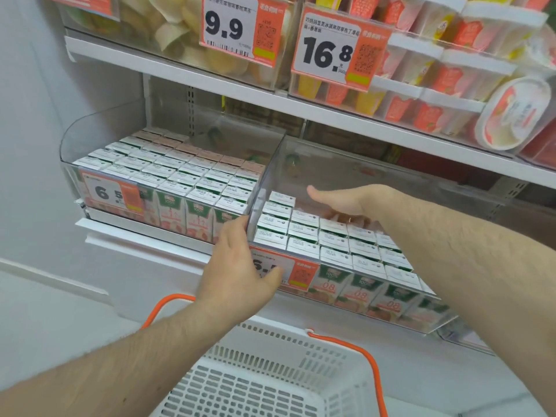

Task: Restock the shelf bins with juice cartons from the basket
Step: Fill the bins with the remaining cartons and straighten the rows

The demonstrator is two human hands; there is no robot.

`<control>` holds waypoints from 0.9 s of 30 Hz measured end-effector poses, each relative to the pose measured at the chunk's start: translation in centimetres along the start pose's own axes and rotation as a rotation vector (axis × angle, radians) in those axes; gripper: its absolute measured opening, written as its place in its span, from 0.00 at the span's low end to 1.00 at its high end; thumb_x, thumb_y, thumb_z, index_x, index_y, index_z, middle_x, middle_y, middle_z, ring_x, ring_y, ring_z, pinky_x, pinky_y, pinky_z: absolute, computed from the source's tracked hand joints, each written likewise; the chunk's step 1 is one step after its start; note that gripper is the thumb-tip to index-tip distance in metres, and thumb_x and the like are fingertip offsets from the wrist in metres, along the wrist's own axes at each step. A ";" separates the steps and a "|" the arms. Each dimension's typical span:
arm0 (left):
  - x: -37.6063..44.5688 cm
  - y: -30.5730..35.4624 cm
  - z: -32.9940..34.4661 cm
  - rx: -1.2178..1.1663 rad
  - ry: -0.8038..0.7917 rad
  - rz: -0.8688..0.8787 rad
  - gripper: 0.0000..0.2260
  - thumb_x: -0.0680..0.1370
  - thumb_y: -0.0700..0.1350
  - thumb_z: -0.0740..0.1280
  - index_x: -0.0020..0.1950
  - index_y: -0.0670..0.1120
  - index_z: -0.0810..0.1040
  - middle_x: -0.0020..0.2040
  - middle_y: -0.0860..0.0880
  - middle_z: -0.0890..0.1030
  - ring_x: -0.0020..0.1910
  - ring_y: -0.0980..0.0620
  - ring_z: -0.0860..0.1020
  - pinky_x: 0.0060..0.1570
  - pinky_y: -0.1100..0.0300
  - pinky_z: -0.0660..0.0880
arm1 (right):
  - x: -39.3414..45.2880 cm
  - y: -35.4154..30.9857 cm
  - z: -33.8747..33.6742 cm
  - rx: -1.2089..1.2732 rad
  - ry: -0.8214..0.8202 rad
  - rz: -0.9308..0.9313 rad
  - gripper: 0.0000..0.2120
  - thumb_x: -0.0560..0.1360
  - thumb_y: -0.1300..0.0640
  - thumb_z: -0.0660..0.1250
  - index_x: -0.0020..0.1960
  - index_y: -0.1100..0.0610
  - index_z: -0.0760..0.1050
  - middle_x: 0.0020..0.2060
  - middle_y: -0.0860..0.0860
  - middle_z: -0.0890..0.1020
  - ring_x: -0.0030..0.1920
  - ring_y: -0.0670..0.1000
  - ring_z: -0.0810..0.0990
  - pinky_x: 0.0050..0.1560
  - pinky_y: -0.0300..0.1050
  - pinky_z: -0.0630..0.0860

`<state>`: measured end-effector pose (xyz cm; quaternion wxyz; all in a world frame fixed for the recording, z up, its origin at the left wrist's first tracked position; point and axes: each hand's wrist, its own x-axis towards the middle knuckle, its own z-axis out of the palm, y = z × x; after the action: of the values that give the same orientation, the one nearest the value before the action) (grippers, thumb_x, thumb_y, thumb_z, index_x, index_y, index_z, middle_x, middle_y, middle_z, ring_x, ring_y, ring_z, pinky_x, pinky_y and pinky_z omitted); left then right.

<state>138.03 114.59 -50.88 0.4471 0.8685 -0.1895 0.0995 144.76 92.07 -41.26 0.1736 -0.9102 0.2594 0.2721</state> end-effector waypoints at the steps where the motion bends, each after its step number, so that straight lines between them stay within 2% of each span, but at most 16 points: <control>1: -0.1 0.1 0.2 0.004 -0.002 0.002 0.37 0.69 0.52 0.76 0.71 0.48 0.59 0.60 0.55 0.63 0.59 0.58 0.64 0.58 0.63 0.66 | -0.2 0.7 -0.2 -0.007 -0.008 0.021 0.55 0.61 0.15 0.43 0.76 0.47 0.63 0.73 0.53 0.68 0.70 0.60 0.69 0.69 0.62 0.65; 3: -0.2 0.4 0.5 0.015 0.008 -0.007 0.39 0.69 0.53 0.76 0.72 0.47 0.58 0.63 0.52 0.63 0.62 0.55 0.64 0.61 0.61 0.67 | -0.1 1.9 -0.2 0.025 -0.041 0.038 0.60 0.55 0.13 0.45 0.79 0.43 0.52 0.80 0.50 0.55 0.78 0.59 0.55 0.74 0.67 0.55; 5: -0.1 0.7 0.8 0.025 0.020 -0.034 0.40 0.70 0.51 0.77 0.73 0.44 0.57 0.65 0.49 0.63 0.65 0.52 0.64 0.64 0.58 0.66 | -0.6 2.1 0.1 0.040 -0.043 0.025 0.58 0.56 0.13 0.44 0.79 0.41 0.50 0.80 0.49 0.51 0.79 0.57 0.49 0.75 0.67 0.50; 8: -0.2 1.2 1.0 0.027 0.021 -0.074 0.41 0.71 0.49 0.76 0.74 0.43 0.54 0.67 0.47 0.61 0.67 0.49 0.62 0.65 0.56 0.64 | -1.2 2.3 0.2 0.047 -0.031 -0.006 0.53 0.61 0.15 0.43 0.79 0.40 0.50 0.80 0.49 0.53 0.79 0.58 0.52 0.75 0.66 0.50; 11: -0.4 1.5 1.4 0.023 0.024 -0.092 0.42 0.72 0.47 0.75 0.75 0.42 0.52 0.69 0.45 0.60 0.69 0.47 0.60 0.67 0.55 0.63 | -1.3 3.8 -0.4 -0.014 0.015 0.042 0.59 0.56 0.13 0.43 0.77 0.47 0.61 0.75 0.52 0.65 0.72 0.60 0.66 0.72 0.65 0.60; 12: -0.5 1.6 1.5 0.022 0.029 -0.099 0.42 0.72 0.47 0.75 0.76 0.42 0.51 0.70 0.45 0.59 0.70 0.46 0.60 0.68 0.55 0.62 | -1.6 4.4 -0.5 -0.025 0.023 0.063 0.60 0.55 0.13 0.43 0.75 0.48 0.65 0.75 0.53 0.65 0.71 0.60 0.67 0.72 0.65 0.61; 15: -0.5 2.0 1.9 0.029 0.040 -0.131 0.42 0.73 0.47 0.74 0.76 0.42 0.49 0.71 0.44 0.58 0.71 0.46 0.58 0.68 0.52 0.63 | -2.2 5.9 -0.2 0.023 0.012 0.077 0.59 0.55 0.12 0.43 0.78 0.44 0.58 0.80 0.50 0.55 0.78 0.58 0.55 0.75 0.66 0.52; 16: -0.5 2.0 2.0 0.029 0.041 -0.140 0.42 0.74 0.47 0.74 0.77 0.42 0.48 0.72 0.44 0.58 0.71 0.45 0.58 0.68 0.52 0.63 | -2.3 6.1 -0.2 0.034 0.010 0.071 0.62 0.53 0.12 0.44 0.79 0.43 0.56 0.80 0.49 0.54 0.79 0.57 0.54 0.75 0.65 0.51; 18: -0.4 2.2 2.0 0.024 0.041 -0.149 0.43 0.74 0.47 0.74 0.77 0.42 0.48 0.72 0.44 0.58 0.72 0.45 0.58 0.68 0.51 0.63 | -2.5 6.5 -0.3 0.028 -0.002 0.076 0.64 0.49 0.11 0.44 0.78 0.43 0.58 0.79 0.49 0.56 0.77 0.58 0.58 0.75 0.65 0.54; 21: -0.4 2.1 2.0 0.021 0.036 -0.150 0.43 0.74 0.46 0.74 0.77 0.42 0.48 0.72 0.44 0.57 0.72 0.45 0.57 0.68 0.51 0.62 | -3.5 6.9 -0.7 -0.034 0.053 0.098 0.56 0.58 0.15 0.40 0.76 0.45 0.65 0.75 0.51 0.66 0.70 0.59 0.68 0.72 0.60 0.61; 24: -0.4 1.9 2.0 0.025 0.029 -0.148 0.42 0.73 0.46 0.74 0.76 0.42 0.49 0.72 0.43 0.58 0.71 0.44 0.58 0.68 0.50 0.63 | -4.4 8.0 -0.5 -0.017 0.058 0.108 0.46 0.71 0.22 0.38 0.78 0.49 0.62 0.77 0.51 0.62 0.75 0.58 0.63 0.73 0.58 0.55; 27: -0.4 1.9 1.9 0.023 0.028 -0.155 0.42 0.73 0.46 0.75 0.76 0.41 0.49 0.71 0.42 0.59 0.71 0.43 0.59 0.68 0.50 0.62 | -4.9 8.5 -0.1 0.021 0.048 0.080 0.44 0.74 0.25 0.37 0.78 0.51 0.61 0.78 0.50 0.59 0.77 0.57 0.57 0.75 0.58 0.50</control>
<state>136.85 112.08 -50.71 0.4461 0.8841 -0.1144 0.0788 136.46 87.05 -39.84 0.1658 -0.9035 0.3024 0.2543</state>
